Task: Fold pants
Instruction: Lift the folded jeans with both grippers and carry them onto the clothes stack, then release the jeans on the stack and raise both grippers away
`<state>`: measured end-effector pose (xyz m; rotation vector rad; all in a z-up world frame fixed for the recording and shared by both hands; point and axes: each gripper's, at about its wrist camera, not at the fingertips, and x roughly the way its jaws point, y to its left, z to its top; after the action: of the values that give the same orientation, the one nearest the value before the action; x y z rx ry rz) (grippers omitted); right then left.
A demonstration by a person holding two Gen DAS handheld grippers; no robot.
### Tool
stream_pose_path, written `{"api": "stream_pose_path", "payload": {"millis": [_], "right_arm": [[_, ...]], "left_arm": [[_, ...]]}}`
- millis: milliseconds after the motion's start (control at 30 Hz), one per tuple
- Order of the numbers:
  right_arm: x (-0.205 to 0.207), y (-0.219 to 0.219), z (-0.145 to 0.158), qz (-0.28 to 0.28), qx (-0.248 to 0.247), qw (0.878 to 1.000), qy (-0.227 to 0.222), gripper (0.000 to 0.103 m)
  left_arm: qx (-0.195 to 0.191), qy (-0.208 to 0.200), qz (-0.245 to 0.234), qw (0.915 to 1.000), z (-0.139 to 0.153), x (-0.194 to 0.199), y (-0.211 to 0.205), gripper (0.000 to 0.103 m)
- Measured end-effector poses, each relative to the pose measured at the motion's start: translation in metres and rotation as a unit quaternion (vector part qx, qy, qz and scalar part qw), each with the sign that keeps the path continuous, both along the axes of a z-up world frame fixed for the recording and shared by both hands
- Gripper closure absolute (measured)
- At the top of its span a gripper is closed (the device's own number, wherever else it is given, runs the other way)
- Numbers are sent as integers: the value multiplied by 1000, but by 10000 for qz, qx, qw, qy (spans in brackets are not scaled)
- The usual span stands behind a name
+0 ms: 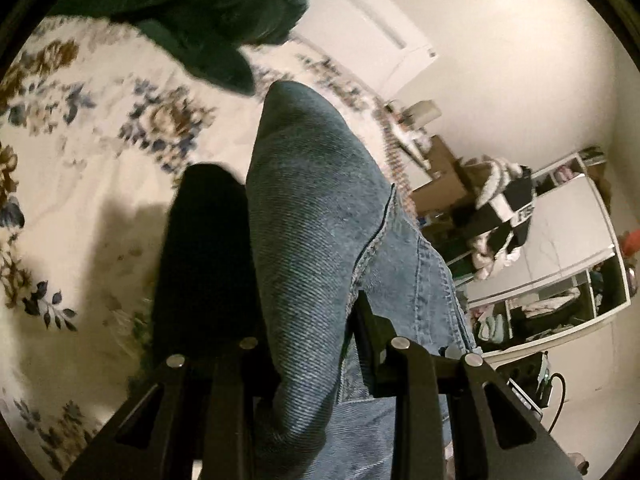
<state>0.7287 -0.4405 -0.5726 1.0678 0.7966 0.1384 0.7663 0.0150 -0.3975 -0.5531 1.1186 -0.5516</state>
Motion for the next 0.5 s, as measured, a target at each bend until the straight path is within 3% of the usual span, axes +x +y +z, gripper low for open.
{"api": "stream_pose_path", "payload": {"millis": [100, 200, 267, 433, 467, 500], "right_arm": [[11, 10, -26, 27, -109, 9998, 168, 74], [19, 12, -40, 149, -92, 9992, 360, 73], [25, 11, -41, 292, -236, 9979, 526, 70], [22, 4, -33, 372, -400, 9946, 882, 58], [21, 3, -31, 389, -502, 9932, 979, 48], [18, 2, -27, 368, -608, 9919, 1050, 40]], "left_arm": [[76, 287, 30, 9996, -28, 9, 8, 77], [219, 381, 34, 9990, -39, 11, 12, 69], [369, 406, 55, 9985, -39, 11, 15, 57], [825, 308, 84, 9961, -23, 3, 16, 49], [1002, 232, 97, 9946, -19, 0, 15, 36], [1244, 146, 113, 9921, -14, -2, 13, 16]]}}
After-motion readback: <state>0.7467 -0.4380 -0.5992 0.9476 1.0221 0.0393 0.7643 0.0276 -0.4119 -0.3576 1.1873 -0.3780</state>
